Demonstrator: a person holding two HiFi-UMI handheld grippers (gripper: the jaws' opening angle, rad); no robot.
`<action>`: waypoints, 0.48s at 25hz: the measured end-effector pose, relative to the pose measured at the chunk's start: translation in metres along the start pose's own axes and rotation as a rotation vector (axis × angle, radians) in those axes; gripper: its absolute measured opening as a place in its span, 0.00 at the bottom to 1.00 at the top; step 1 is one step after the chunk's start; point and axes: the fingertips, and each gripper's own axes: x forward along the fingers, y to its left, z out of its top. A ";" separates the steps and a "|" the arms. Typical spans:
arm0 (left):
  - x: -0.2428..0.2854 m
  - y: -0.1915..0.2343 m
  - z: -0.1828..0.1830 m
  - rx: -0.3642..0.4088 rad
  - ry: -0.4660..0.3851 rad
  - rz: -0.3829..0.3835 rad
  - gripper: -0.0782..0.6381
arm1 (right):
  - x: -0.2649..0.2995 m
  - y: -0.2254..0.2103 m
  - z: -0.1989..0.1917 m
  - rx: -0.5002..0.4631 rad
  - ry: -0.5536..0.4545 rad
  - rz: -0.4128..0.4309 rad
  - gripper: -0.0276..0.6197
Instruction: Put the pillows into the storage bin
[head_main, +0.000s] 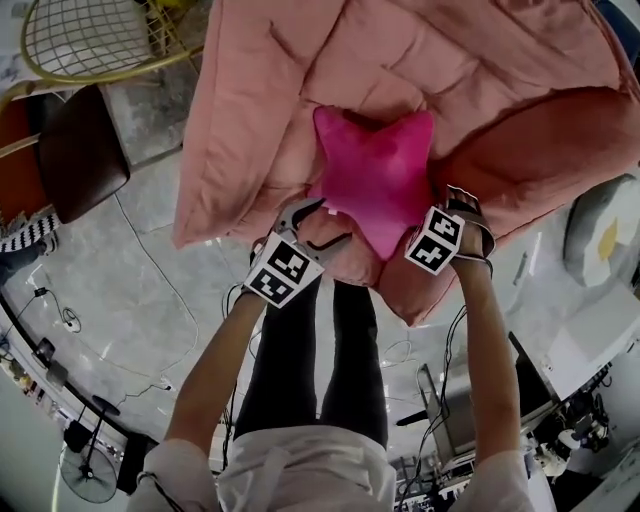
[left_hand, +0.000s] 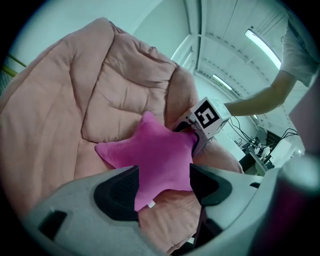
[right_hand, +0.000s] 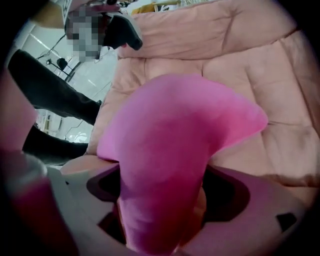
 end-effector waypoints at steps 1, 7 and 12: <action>0.000 0.004 -0.001 -0.001 0.000 0.002 0.55 | 0.005 -0.001 0.001 0.014 0.013 0.027 0.77; 0.007 0.025 -0.009 -0.006 0.016 0.012 0.55 | 0.025 0.005 0.006 0.073 0.044 0.177 0.78; 0.020 0.023 -0.010 -0.004 0.035 0.001 0.55 | 0.013 0.014 0.016 0.044 -0.035 0.129 0.65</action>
